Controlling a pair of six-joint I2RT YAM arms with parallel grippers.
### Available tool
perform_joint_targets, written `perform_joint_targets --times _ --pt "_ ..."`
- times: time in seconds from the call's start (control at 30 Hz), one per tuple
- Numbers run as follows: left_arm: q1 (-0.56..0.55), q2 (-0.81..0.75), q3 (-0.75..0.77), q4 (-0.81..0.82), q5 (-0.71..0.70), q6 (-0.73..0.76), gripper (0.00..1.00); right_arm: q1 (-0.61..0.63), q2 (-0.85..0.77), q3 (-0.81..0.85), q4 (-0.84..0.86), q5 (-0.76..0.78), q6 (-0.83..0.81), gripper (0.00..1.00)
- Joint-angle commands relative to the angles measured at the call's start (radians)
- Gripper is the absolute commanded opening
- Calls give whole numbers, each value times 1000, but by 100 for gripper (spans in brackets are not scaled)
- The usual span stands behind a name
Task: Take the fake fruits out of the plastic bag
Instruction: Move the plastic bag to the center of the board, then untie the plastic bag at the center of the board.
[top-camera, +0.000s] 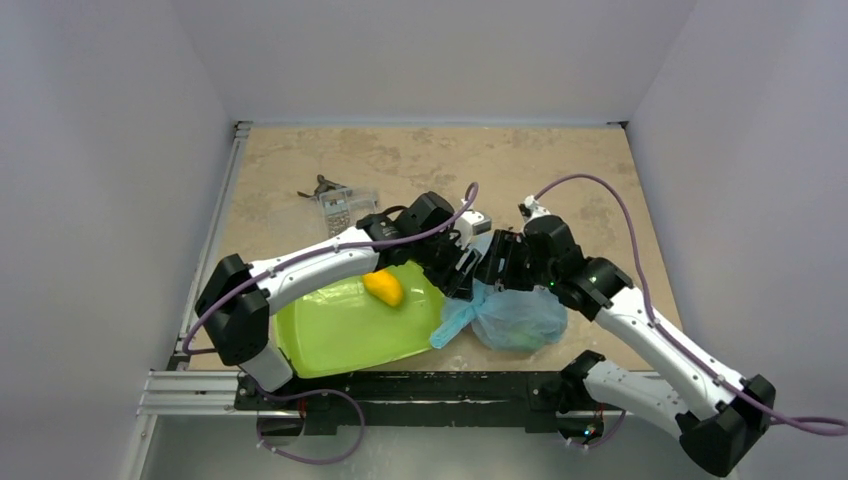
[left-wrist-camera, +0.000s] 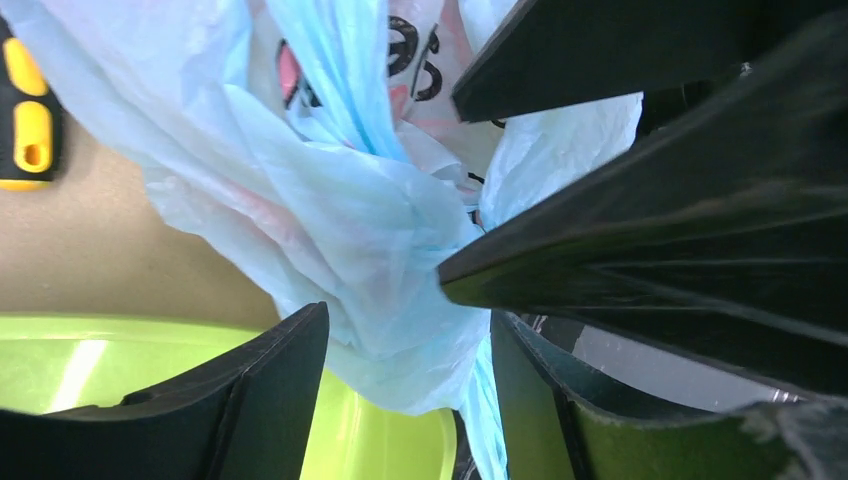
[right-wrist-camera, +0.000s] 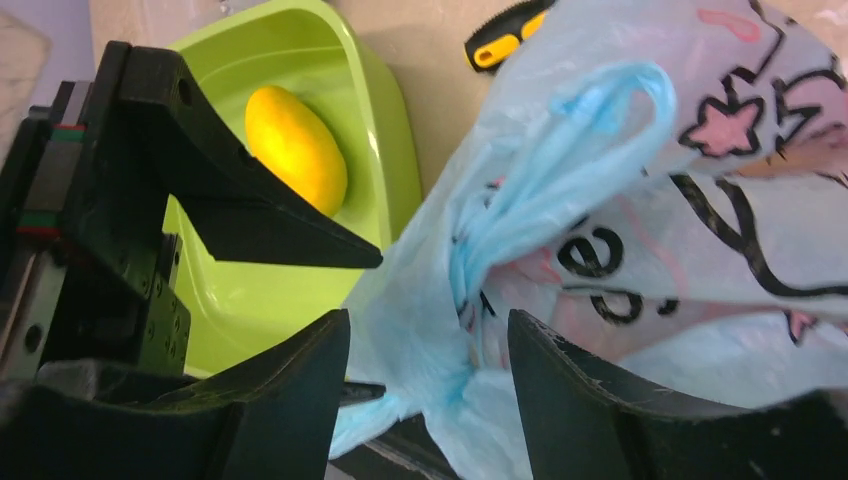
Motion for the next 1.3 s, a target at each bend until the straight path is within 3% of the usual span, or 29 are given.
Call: perform_joint_targets --times 0.0,0.17,0.4,0.47,0.63,0.77,1.1,1.27 --pt "-29 -2 58 -24 -12 32 59 1 -95 31 -167 95 -24 60" --pt "-50 12 59 -23 -40 38 54 1 -164 15 -282 67 -77 63" --pt "-73 46 79 -46 -49 58 42 3 -166 -2 -287 -59 -158 64" --pt "-77 51 83 -54 -52 66 36 6 -151 7 -290 -67 -171 64" --pt "-81 61 92 -70 -61 80 9 36 -123 28 -311 -24 -179 63" --pt "-81 52 99 -82 -60 98 0 73 -109 25 -306 -7 -176 60" --pt "-81 19 66 -18 53 95 0 267 -12 46 -270 194 -63 60" --pt "-81 10 60 -2 72 86 0 270 -30 13 -220 265 18 36"
